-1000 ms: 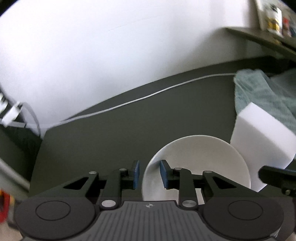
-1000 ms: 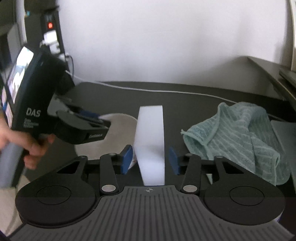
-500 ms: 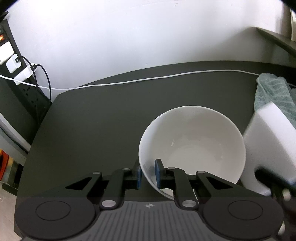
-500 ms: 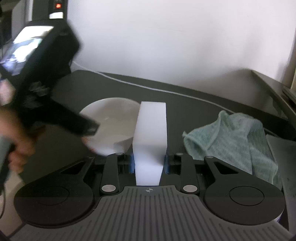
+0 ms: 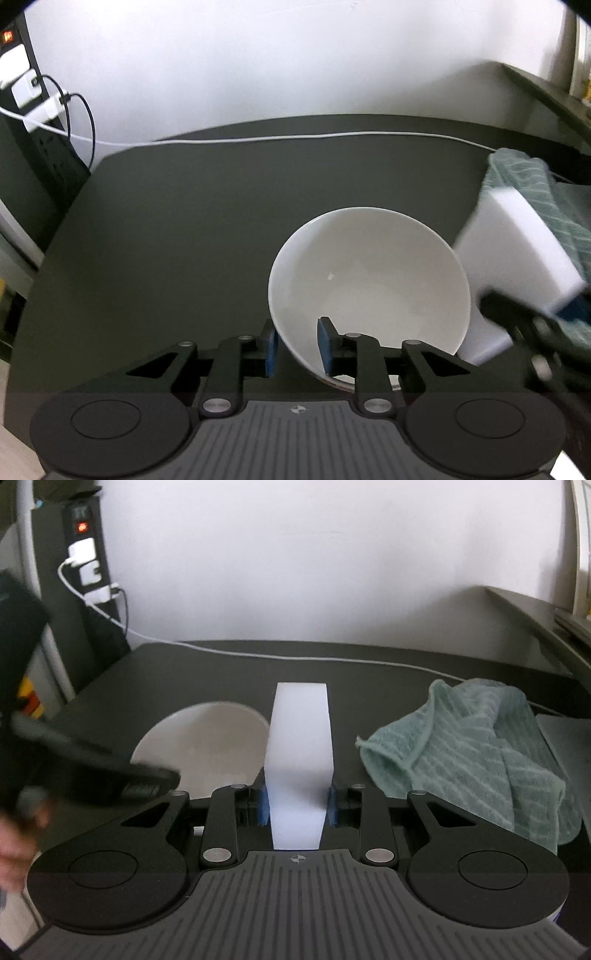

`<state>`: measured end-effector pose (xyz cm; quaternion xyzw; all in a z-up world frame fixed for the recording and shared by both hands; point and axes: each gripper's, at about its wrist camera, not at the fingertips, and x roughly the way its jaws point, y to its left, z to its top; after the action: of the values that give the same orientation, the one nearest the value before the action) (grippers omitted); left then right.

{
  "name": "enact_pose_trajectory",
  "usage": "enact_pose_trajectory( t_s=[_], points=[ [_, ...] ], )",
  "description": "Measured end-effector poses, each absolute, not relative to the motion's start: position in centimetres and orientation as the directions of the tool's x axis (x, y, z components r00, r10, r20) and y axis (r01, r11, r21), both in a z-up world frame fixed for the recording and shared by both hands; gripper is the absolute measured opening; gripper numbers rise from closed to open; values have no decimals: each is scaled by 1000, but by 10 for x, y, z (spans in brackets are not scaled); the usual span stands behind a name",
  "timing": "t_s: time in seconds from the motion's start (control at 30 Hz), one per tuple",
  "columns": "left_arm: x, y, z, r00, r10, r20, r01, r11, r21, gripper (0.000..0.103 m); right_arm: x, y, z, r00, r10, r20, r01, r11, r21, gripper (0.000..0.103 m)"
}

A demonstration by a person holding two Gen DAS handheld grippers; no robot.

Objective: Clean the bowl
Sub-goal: 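Lift the white sponge out of the bowl with the right gripper, then wipe the sponge along the bowl's outer wall while the left gripper holds the rim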

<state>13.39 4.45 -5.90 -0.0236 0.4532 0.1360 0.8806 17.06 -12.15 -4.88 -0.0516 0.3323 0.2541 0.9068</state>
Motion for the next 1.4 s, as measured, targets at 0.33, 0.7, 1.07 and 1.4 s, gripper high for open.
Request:
enact_pose_trajectory(
  t_s=[0.33, 0.7, 1.07, 1.4],
  points=[
    [159, 52, -66, 548, 280, -788, -300, 945, 128, 21, 118, -116, -48, 641, 438, -631, -521, 851, 61, 30],
    [149, 37, -53, 650, 358, -670, -211, 933, 292, 34, 141, -128, -43, 627, 453, -633, -499, 858, 120, 30],
    [134, 34, -65, 539, 316, -781, -279, 942, 189, 21, 154, -132, -49, 658, 424, -623, -445, 886, 133, 30],
    [124, 29, -63, 516, 270, -813, -335, 937, 98, 18, 128, -123, -50, 662, 410, -627, -473, 878, 75, 31]
  ],
)
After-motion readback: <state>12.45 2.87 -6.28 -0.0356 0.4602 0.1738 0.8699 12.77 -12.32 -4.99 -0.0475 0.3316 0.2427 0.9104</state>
